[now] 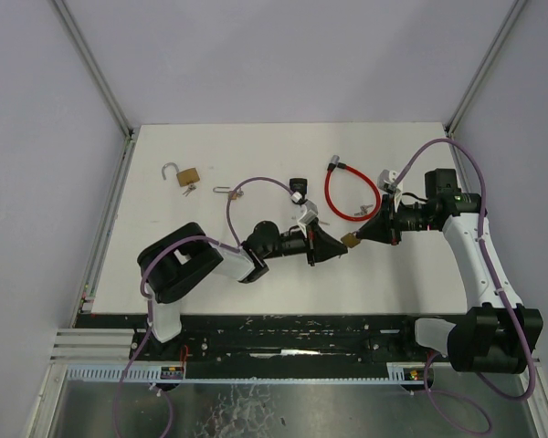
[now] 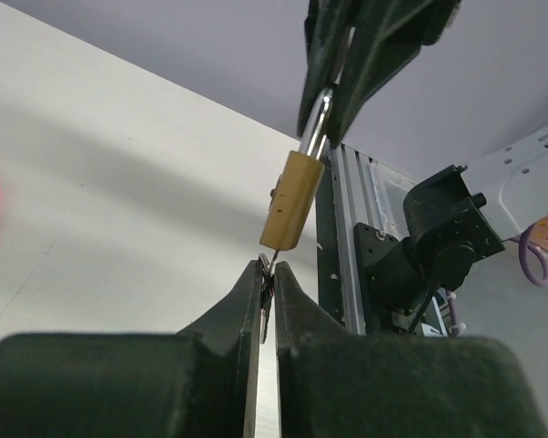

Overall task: Lock with the key
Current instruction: Lock the lock, then place the key at the center of the board.

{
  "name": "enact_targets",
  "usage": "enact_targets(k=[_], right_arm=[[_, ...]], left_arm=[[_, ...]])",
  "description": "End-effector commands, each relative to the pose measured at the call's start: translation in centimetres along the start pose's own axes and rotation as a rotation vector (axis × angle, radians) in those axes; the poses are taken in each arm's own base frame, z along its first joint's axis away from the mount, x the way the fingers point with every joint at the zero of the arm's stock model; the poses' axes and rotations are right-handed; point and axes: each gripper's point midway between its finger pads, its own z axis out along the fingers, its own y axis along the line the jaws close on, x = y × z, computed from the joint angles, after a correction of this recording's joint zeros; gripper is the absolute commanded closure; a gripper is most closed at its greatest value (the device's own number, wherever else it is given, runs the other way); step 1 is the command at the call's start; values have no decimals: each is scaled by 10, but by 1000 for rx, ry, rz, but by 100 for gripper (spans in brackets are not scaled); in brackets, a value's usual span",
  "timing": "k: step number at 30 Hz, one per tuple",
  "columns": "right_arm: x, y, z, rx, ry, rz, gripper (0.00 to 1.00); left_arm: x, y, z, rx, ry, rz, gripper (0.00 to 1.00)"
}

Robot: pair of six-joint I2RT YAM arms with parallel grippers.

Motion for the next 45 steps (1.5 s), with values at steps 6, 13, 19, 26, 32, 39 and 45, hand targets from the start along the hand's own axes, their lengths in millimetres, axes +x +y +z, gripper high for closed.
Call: enact_targets(k=[6,13,19,26,32,39,45], right_arm=[[-16,-13,-17,129,8,-68,100],[-30,-21,-43,283,-42,-94,100],[-17,-59,-61,491,-14,-10,100],[6,-97,-69,636,24,103,99],[21,-107,-66,637,57,151,98],[48,-115,-62,602,150,219,97],[67,-118,-57,558,211,289,96]], left_arm=[[-12,0,-9,35,-53,6,100],[-14,11,-14,-8,-65,-15,100],[-13,15,-14,-32,-61,-16,100],[-6,33,-10,-127,-35,-70,100],[12,55,2,-234,70,-130,100],[33,67,14,-317,179,-105,100],[53,79,30,-372,282,-103,99]])
